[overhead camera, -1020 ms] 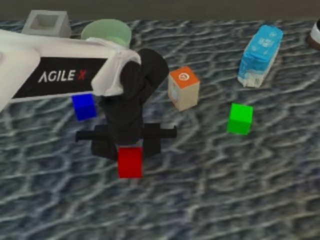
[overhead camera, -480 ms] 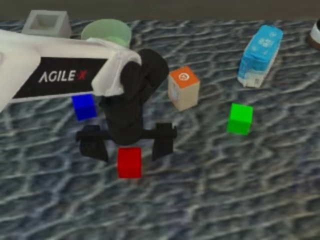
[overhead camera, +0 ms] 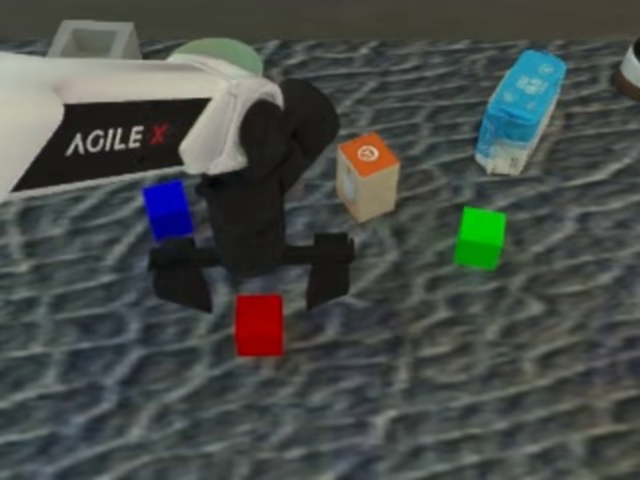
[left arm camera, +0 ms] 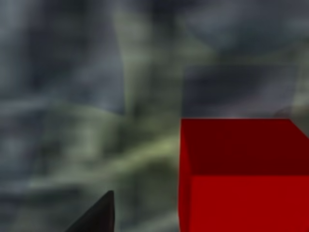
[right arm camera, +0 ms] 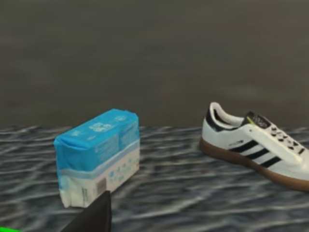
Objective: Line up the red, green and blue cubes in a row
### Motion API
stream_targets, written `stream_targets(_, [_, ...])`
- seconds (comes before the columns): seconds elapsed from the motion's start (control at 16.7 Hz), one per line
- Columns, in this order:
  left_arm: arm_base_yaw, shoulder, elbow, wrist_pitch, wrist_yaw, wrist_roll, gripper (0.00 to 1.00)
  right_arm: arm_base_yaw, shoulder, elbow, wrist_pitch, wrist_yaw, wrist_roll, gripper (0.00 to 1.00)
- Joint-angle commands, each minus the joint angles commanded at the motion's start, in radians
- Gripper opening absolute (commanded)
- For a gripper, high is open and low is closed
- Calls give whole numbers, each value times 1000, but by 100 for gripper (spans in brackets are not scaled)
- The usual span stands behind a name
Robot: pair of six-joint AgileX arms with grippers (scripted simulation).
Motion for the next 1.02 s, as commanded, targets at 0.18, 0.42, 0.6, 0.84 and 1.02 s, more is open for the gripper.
stream_targets(0.18, [7,-38,67,-117,0,-3,100,0,0,0,0,0,0,100])
stream_targets(0.42, [12,-68,108,-176,1,-3,100,0,0,0,0,0,0,100])
stream_targets(0.6, [7,-64,106,-174,1,-2,100,0,0,0,0,0,0,100])
stream_targets(0.84, [53,-159,20,-114,-4,3,100,19,103,103,-69,3,-53,100])
stream_targets(1.02, [126,-327,-118,-20,-8,14,100,55,292,287,-188,4,-143,100])
